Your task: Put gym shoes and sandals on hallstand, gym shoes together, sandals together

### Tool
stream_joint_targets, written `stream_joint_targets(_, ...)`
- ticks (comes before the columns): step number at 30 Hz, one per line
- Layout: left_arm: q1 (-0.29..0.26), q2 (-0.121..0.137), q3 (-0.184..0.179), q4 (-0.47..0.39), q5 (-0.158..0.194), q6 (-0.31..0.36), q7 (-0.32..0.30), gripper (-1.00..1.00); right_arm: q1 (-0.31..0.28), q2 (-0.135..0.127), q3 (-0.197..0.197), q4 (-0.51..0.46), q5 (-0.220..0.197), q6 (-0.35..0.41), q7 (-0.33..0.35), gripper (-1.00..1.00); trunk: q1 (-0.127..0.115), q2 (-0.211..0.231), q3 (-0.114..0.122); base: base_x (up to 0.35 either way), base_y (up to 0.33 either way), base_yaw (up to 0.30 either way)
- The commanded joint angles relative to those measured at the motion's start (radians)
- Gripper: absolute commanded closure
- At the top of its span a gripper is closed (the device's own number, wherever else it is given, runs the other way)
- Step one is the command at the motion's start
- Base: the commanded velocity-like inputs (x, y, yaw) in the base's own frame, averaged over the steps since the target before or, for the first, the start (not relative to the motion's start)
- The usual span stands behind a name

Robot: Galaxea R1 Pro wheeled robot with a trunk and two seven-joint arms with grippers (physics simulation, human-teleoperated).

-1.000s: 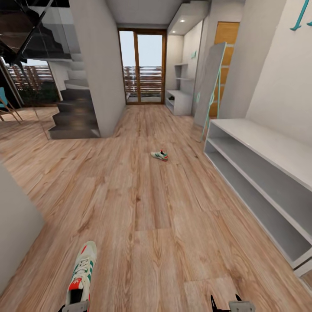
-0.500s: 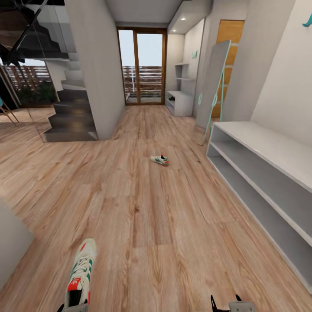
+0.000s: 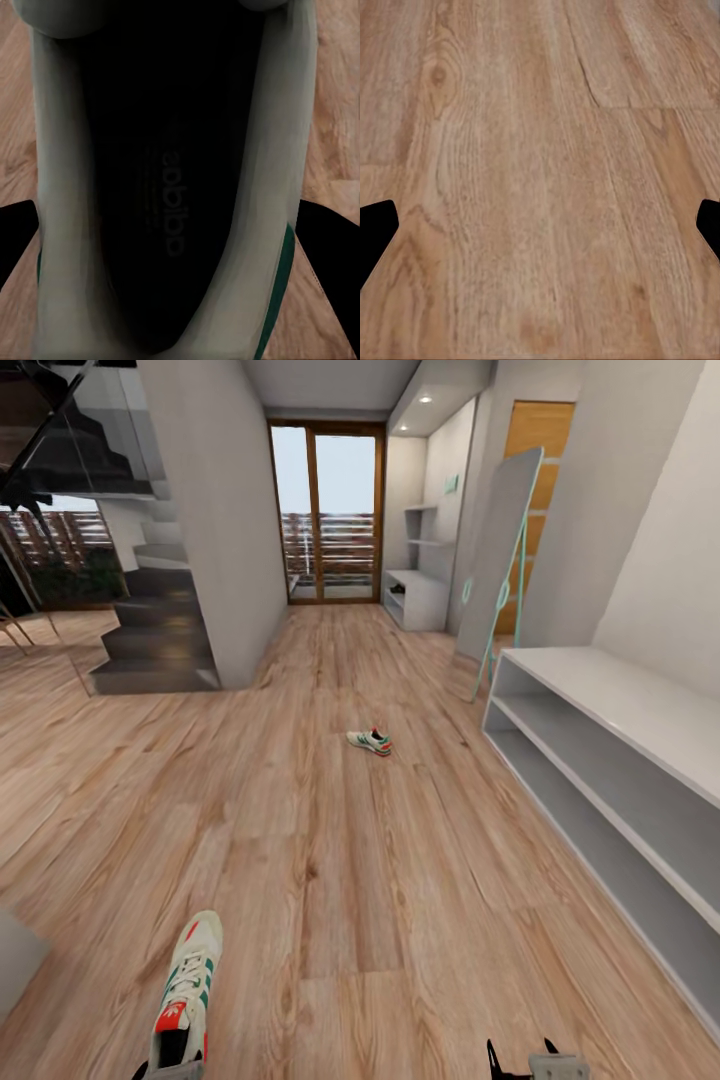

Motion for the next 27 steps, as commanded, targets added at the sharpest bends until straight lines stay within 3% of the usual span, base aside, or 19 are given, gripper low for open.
stream_joint_targets(1, -0.001, -0.001, 0.007, 0.0, -0.01, -0.004, -0.004, 1.0, -0.001, 0.001, -0.004, 0.001, 0.01, -0.003, -0.002, -1.0, 0.0, 0.0, -0.001, 0.339, 0.0, 0.0)
stream_joint_targets(27, -0.001, -0.001, 0.007, 0.0, -0.01, -0.004, -0.004, 1.0, -0.001, 0.001, -0.003, 0.002, 0.01, -0.003, 0.001, -1.0, 0.0, 0.0, -0.001, 0.339, 0.0, 0.0)
